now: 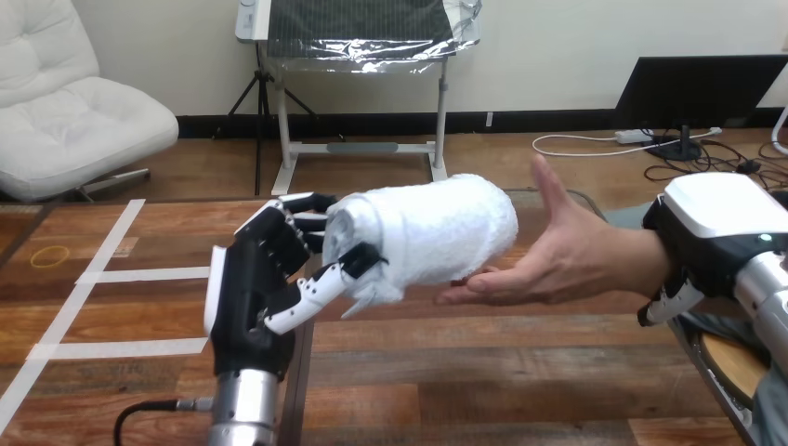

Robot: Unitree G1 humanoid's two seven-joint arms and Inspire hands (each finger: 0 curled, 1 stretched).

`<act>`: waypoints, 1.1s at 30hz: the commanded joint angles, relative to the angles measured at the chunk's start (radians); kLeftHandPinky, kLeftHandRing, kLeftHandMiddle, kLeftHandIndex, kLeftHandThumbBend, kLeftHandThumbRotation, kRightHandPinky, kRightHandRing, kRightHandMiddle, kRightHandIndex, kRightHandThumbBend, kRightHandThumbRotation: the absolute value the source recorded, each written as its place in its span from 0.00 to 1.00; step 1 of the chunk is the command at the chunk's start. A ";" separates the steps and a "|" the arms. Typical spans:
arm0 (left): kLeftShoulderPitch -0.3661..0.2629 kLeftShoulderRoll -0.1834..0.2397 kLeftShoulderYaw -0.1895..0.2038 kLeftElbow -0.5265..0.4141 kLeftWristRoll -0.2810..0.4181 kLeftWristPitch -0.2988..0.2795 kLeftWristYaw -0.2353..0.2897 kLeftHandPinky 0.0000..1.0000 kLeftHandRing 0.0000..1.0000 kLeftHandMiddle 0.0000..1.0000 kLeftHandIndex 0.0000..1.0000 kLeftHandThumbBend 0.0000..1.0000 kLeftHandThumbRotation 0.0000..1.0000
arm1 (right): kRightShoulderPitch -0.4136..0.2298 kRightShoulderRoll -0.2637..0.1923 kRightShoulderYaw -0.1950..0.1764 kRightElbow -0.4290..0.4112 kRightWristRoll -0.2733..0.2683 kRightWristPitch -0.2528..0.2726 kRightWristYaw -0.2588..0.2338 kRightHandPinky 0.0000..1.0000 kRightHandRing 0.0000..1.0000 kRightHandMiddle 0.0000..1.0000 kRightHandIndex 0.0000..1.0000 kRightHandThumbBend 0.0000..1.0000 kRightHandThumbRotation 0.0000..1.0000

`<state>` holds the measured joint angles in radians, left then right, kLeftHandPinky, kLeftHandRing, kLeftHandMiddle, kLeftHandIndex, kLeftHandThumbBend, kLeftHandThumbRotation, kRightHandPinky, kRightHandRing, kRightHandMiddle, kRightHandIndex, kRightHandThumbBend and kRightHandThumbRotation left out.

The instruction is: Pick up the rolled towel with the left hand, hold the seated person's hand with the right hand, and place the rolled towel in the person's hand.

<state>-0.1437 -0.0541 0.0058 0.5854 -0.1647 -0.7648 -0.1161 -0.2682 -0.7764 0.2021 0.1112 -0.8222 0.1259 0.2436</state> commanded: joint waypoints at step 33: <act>-0.225 -0.190 -0.156 -0.030 -0.035 0.111 -0.031 0.47 0.44 0.44 0.52 0.65 0.09 | -0.009 0.003 -0.081 -0.140 0.020 0.015 -0.003 0.09 0.16 0.25 0.32 0.79 0.00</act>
<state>-0.2654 -0.0635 -0.0817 0.5919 -0.1926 -0.6669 -0.1087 -0.2390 -0.7764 0.1704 0.0359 -0.8226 0.1283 0.2452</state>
